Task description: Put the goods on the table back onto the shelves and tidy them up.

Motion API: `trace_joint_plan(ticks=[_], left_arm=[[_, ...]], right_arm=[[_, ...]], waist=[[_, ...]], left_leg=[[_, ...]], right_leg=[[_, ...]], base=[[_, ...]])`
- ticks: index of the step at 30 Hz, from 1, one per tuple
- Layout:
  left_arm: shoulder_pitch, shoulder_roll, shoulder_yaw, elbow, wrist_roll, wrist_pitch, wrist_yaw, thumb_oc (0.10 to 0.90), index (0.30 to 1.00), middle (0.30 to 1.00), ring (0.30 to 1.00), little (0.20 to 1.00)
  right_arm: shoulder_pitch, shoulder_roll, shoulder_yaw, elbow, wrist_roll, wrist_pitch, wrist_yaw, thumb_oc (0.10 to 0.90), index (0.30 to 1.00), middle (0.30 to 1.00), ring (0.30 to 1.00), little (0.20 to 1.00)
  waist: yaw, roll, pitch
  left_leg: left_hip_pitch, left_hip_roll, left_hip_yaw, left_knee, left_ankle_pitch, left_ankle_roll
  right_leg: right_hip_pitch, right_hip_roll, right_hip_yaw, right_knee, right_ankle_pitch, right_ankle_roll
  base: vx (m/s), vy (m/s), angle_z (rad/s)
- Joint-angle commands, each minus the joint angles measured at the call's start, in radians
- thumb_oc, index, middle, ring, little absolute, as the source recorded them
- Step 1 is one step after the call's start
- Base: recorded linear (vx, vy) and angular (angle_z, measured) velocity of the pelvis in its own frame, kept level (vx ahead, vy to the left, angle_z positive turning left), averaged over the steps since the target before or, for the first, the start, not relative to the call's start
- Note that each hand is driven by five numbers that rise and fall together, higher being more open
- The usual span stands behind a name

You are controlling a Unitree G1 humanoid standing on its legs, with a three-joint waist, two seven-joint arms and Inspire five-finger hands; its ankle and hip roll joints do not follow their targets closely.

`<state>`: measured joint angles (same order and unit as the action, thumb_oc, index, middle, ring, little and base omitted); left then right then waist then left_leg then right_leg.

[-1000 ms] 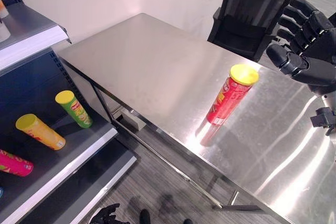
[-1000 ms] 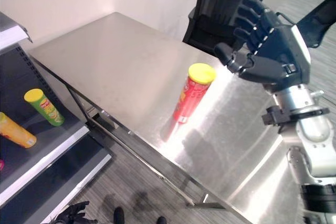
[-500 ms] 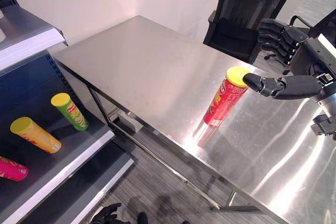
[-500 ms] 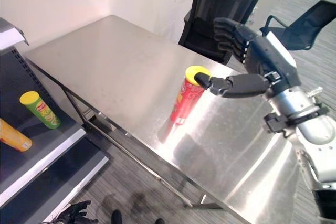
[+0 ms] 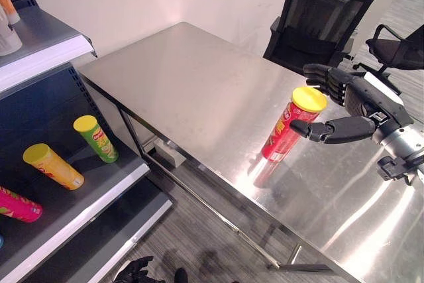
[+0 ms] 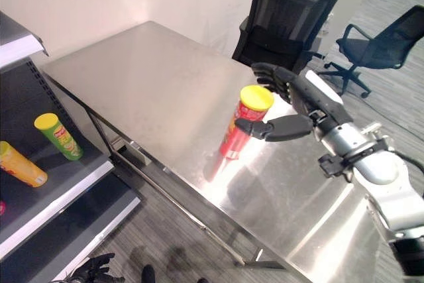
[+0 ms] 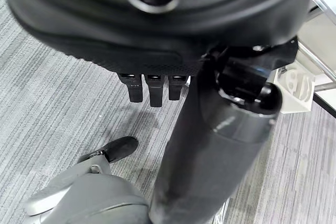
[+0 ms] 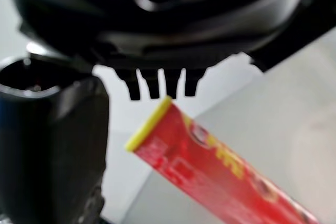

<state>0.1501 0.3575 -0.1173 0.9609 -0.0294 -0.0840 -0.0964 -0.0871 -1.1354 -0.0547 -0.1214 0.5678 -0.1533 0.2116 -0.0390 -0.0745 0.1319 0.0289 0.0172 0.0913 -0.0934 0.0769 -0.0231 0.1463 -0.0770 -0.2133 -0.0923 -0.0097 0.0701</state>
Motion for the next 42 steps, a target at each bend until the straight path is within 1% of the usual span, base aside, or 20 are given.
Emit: trace_joint_plan(ticks=[1, 9, 24, 35, 39, 42], left_arm=[[-0.037, 0.017, -0.032, -0.009, 0.004, -0.049, 0.008, 0.8, 0.9, 0.9, 0.9, 0.9], [-0.034, 0.02, -0.032, -0.003, 0.003, -0.047, 0.013, 0.8, 0.9, 0.9, 0.9, 0.9], [-0.04, 0.027, -0.041, -0.006, -0.007, -0.042, 0.016, 0.8, 0.9, 0.9, 0.9, 0.9], [-0.034, 0.027, -0.044, -0.002, -0.007, -0.042, 0.016, 0.8, 0.9, 0.9, 0.9, 0.9], [-0.033, 0.027, -0.046, -0.003, -0.011, -0.039, 0.02, 0.8, 0.9, 0.9, 0.9, 0.9], [-0.033, 0.025, -0.043, 0.0, -0.014, -0.033, 0.028, 0.8, 0.9, 0.9, 0.9, 0.9]], right_arm=[[-0.076, -0.052, -0.066, 0.027, 0.003, -0.058, -0.038, 0.8, 0.9, 0.9, 0.9, 0.9], [-0.078, -0.034, -0.065, 0.065, -0.021, -0.054, -0.056, 0.8, 0.9, 0.9, 0.9, 0.9], [-0.126, -0.02, 0.011, 0.106, 0.0, -0.034, -0.049, 0.8, 0.9, 0.9, 0.9, 0.9], [-0.149, -0.038, 0.054, 0.127, -0.023, -0.028, -0.047, 0.8, 0.9, 0.9, 0.9, 0.9], [-0.164, -0.024, 0.068, 0.14, -0.033, -0.024, -0.061, 0.8, 0.9, 0.9, 0.9, 0.9], [-0.179, 0.021, 0.059, 0.158, -0.057, -0.019, -0.095, 0.8, 0.9, 0.9, 0.9, 0.9]], waist=[[0.053, -0.006, -0.062], [0.058, -0.008, -0.063], [0.07, -0.013, -0.062], [0.078, -0.019, -0.061], [0.081, -0.02, -0.06], [0.086, -0.017, -0.058]], left_leg=[[0.055, 0.11, 0.061, 0.006, -0.092, -0.085], [0.059, 0.108, 0.056, 0.006, -0.095, -0.084], [0.059, 0.107, 0.048, 0.006, -0.095, -0.084], [0.058, 0.109, 0.045, 0.006, -0.095, -0.085], [0.058, 0.108, 0.043, 0.006, -0.095, -0.085], [0.059, 0.106, 0.037, 0.006, -0.097, -0.083]], right_leg=[[-0.052, -0.076, -0.035, 0.005, 0.029, 0.104], [-0.044, -0.079, -0.04, 0.005, 0.028, 0.105], [-0.04, -0.081, -0.05, 0.005, 0.027, 0.104], [-0.038, -0.082, -0.054, 0.005, 0.027, 0.104], [-0.039, -0.082, -0.054, 0.005, 0.027, 0.103], [-0.037, -0.082, -0.056, 0.005, 0.026, 0.102]], base=[[0.01, -0.003, 0.08], [0.0, 0.0, 0.0], [0.0, 0.001, 0.02], [0.0, 0.0, 0.0], [0.0, 0.0, 0.0], [0.0, 0.0, 0.0]])
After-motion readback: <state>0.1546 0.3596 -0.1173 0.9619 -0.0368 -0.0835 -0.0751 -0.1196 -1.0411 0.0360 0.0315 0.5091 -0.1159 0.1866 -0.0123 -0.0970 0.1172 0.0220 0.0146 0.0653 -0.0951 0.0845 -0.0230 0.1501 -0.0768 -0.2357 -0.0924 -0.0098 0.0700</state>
